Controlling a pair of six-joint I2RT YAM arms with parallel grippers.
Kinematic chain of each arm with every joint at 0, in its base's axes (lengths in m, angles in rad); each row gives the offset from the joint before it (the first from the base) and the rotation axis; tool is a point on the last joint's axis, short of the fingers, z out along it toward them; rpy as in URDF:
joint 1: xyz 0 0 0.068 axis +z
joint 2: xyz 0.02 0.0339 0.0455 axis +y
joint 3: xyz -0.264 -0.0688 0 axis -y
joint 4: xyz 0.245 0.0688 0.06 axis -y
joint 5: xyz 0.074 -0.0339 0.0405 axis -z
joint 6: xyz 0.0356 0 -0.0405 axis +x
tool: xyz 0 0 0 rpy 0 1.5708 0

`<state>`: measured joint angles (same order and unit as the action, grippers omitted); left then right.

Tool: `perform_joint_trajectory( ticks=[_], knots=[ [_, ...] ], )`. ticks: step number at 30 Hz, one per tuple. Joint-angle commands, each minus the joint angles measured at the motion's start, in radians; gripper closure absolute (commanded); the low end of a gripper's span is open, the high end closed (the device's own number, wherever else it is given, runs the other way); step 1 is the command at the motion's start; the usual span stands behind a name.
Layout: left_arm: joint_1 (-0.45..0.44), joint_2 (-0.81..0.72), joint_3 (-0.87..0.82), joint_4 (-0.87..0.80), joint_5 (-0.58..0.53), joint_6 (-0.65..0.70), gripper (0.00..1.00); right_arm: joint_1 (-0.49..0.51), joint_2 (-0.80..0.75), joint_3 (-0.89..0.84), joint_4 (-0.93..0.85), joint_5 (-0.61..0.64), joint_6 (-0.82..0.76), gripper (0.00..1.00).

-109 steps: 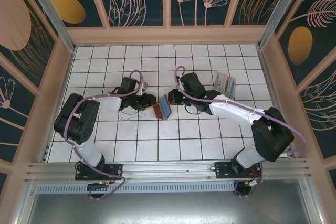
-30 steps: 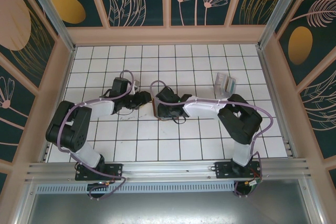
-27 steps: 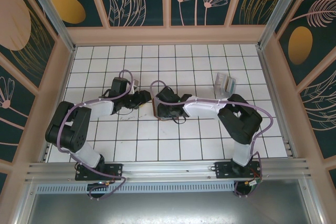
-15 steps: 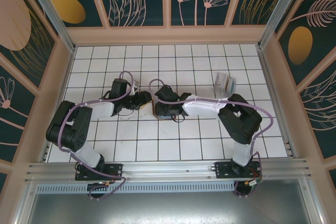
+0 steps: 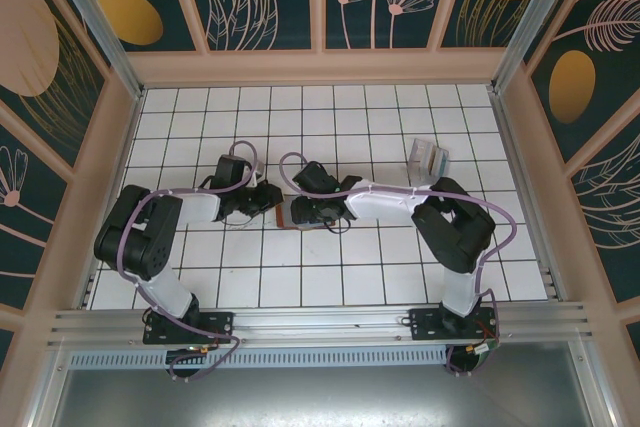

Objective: Put the credit cards into the card holder
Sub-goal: Open the card holder at the center of the table.

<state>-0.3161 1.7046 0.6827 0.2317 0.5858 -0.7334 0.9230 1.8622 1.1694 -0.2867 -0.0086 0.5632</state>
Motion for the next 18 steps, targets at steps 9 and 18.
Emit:
perform_joint_trajectory(
  ticks=[9,18],
  knots=[
    [0.002,0.035,-0.015,0.021,0.017,-0.001,1.00,0.031,0.054,0.088,-0.160,0.015,-0.045,0.45],
    [0.002,0.056,-0.005,0.028,0.043,-0.010,1.00,0.042,0.094,0.193,-0.225,0.056,-0.015,0.36]
  ],
)
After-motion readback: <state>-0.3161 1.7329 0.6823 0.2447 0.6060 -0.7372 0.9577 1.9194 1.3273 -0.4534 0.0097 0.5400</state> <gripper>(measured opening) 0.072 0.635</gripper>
